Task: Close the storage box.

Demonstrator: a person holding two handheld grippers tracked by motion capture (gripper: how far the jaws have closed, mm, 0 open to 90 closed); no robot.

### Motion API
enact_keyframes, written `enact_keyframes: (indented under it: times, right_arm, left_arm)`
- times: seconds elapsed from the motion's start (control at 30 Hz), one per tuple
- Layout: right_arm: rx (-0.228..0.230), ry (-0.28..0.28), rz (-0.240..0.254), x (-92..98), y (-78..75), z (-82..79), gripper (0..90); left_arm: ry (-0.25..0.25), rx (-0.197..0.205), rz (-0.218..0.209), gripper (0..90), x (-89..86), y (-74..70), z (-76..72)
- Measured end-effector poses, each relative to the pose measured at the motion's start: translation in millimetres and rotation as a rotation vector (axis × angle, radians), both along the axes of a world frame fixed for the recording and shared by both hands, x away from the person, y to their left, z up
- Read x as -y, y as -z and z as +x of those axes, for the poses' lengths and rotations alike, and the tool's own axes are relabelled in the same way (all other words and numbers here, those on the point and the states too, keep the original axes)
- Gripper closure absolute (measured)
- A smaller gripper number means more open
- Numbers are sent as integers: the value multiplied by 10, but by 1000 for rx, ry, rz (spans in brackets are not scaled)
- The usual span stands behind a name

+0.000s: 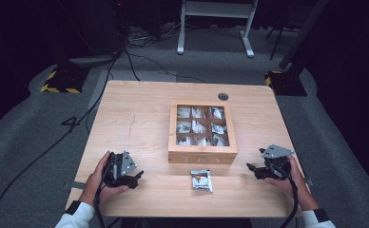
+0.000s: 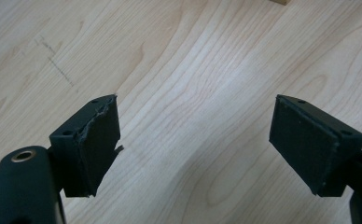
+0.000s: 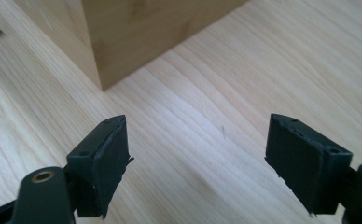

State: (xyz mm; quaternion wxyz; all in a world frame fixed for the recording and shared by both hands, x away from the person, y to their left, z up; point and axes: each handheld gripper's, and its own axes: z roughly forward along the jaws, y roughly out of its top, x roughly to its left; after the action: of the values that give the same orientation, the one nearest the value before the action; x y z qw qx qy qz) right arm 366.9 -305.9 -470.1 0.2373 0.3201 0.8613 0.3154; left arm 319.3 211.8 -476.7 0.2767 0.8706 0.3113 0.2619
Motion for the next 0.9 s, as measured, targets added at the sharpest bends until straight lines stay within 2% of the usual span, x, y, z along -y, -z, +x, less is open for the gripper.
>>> enact_keyframes:
  times: [0.07,0.27,0.43,0.6,0.73,0.83,0.9]
  right_arm:
    - [-16,12,10,47,28,-5,216]
    - [-23,35,4,157,121,-56,215]
    - [-54,53,29,286,214,-109,216]
    - [-90,76,95,420,269,-159,203]
    - [-114,111,174,543,324,-201,189]
    - [-102,134,185,600,336,-248,190]
    - [-101,138,186,617,337,-259,189]
  left_arm:
    - [-6,-7,-2,168,-44,13,-7]
    - [-30,-36,8,167,-204,78,-46]
    - [-53,-58,-23,167,-345,118,-86]
    - [-93,-95,-79,167,-495,158,-107]
    - [-109,-124,-111,165,-609,193,-120]
    - [-119,-140,-151,162,-677,216,-124]
    - [-125,-171,-190,162,-717,235,-107]
